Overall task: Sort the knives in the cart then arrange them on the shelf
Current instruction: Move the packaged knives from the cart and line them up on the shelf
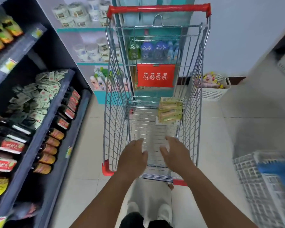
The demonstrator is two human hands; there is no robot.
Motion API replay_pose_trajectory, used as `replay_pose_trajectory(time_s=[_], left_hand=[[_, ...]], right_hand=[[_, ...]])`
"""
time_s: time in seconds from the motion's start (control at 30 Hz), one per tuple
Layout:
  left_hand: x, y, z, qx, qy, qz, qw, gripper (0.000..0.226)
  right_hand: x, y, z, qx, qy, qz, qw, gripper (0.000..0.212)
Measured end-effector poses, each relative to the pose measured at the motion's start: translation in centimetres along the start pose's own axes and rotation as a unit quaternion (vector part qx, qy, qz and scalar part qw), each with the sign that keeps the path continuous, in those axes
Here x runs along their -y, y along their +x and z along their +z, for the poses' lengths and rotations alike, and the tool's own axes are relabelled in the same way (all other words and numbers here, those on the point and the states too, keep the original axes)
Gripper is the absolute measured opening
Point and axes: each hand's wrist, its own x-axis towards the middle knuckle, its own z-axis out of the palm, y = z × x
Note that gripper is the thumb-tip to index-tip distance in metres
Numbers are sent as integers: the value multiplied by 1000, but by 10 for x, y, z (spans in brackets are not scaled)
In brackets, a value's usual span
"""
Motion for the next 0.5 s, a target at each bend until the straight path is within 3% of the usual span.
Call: replay_pose_trajectory(time_s=[0.3,0.5], left_hand=[[-13,123,-11,-8,0,30,1000,54],[-17,231,-8,21,11,68,997,58]], right_hand=[[6,106,-27,-52,36,26,998,51],[13,195,-26,-74,115,94,986,54]])
